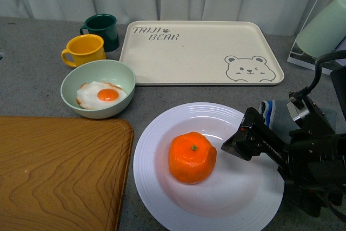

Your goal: Place orange and plate with both arms

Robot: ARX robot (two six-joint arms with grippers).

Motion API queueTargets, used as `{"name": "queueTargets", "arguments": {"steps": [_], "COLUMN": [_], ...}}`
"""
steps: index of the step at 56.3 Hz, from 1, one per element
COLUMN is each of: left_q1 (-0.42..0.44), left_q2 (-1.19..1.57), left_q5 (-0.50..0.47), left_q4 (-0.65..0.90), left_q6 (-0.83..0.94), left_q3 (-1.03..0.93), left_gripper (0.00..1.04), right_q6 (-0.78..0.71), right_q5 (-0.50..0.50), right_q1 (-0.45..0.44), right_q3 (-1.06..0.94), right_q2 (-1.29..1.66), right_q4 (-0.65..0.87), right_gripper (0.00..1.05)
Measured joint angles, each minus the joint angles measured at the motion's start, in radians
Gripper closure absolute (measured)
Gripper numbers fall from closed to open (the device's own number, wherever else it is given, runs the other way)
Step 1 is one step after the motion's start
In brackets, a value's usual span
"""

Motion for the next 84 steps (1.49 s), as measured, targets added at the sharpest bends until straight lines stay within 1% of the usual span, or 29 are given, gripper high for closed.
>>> {"name": "queueTargets", "arguments": {"steps": [2, 18, 22, 26, 39, 42, 45, 49, 55, 66, 70, 74, 84], "left_q1": [0.0, 0.0, 0.0, 0.0, 0.0, 0.0, 0.0, 0.0, 0.0, 0.0, 0.0, 0.0, 0.0], "left_q2": [0.0, 0.0, 0.0, 0.0, 0.0, 0.0, 0.0, 0.0, 0.0, 0.0, 0.0, 0.0, 0.0], "left_q5": [0.0, 0.0, 0.0, 0.0, 0.0, 0.0, 0.0, 0.0, 0.0, 0.0, 0.0, 0.0, 0.0], "left_q4": [0.0, 0.0, 0.0, 0.0, 0.0, 0.0, 0.0, 0.0, 0.0, 0.0, 0.0, 0.0, 0.0], "left_q6": [0.0, 0.0, 0.0, 0.0, 0.0, 0.0, 0.0, 0.0, 0.0, 0.0, 0.0, 0.0, 0.0], "left_q3": [0.0, 0.0, 0.0, 0.0, 0.0, 0.0, 0.0, 0.0, 0.0, 0.0, 0.0, 0.0, 0.0], "left_gripper": [0.07, 0.07, 0.07, 0.07, 0.07, 0.07, 0.07, 0.07, 0.07, 0.07, 0.07, 0.07, 0.07], "right_q6": [-0.001, -0.009, -0.019, -0.019, -0.016, -0.01, 0.002, 0.014, 0.03, 0.057, 0.061, 0.069, 0.096], "right_q5": [0.001, 0.009, -0.017, -0.037, -0.079, -0.097, -0.12, -0.101, -0.092, -0.119, -0.124, -0.13, -0.148], "right_q1": [-0.002, -0.018, -0.022, -0.023, -0.034, -0.037, -0.042, -0.045, -0.056, -0.095, -0.108, -0.122, -0.127], "right_q3": [0.009, 0.024, 0.021, 0.021, 0.01, 0.001, -0.014, -0.032, -0.042, -0.011, 0.036, 0.134, 0.328], "right_q2": [0.008, 0.023, 0.023, 0.019, 0.006, 0.003, -0.003, -0.005, -0.01, -0.039, -0.031, 0.018, 0.145], "right_q4": [-0.021, -0.101, -0.103, -0.101, -0.055, -0.014, 0.058, 0.146, 0.217, 0.319, 0.308, 0.281, 0.214], "right_gripper": [0.33, 0.76, 0.85, 0.9, 0.95, 0.97, 1.0, 1.01, 1.01, 1.01, 1.01, 1.01, 1.01]}}
